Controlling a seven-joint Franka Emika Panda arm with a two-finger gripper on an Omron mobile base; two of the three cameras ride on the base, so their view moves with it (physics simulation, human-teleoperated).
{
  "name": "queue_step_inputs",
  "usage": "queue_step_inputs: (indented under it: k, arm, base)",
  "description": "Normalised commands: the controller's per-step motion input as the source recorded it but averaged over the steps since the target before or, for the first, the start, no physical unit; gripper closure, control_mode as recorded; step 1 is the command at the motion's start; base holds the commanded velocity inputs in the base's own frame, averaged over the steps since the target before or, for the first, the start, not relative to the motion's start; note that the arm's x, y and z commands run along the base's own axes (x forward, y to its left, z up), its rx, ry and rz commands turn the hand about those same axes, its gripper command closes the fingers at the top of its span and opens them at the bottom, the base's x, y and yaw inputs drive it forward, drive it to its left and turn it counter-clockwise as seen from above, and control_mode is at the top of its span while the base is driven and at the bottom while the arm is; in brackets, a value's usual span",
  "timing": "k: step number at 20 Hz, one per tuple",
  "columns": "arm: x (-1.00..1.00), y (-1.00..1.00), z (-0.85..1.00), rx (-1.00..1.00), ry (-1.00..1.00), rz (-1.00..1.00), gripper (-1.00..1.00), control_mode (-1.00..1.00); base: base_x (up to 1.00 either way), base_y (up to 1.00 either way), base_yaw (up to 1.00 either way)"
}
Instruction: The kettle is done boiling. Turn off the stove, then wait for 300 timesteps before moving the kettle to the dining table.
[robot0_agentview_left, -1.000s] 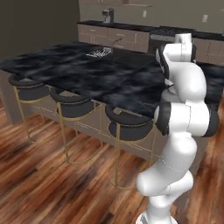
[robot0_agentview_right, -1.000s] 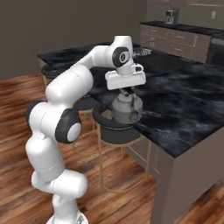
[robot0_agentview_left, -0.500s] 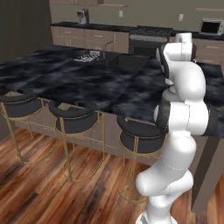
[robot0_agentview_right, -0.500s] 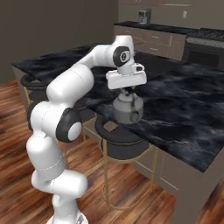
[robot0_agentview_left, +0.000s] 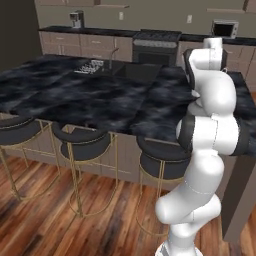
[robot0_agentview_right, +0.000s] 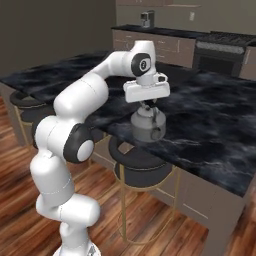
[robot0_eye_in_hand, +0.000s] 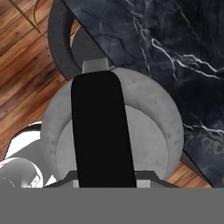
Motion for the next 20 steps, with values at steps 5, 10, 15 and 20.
queue_step_inputs:
  k: [5,10,15,20]
  arm:
    - [0.00,0.00,0.00,0.00,0.00,0.00,1.00,1.00]
    - [0.00,0.00,0.00,0.00,0.00,0.00,1.00,1.00]
    - [0.00,0.00,0.00,0.00,0.00,0.00,1.00,1.00]
    - [0.00,0.00,0.00,0.00,0.00,0.00,1.00,1.00]
  base:
    - [0.43,0.21,-0.20]
    - [0.52,0.22,-0.19]
    - [0.55,0.21,-0.15]
    - [0.48,0.11,-0.11]
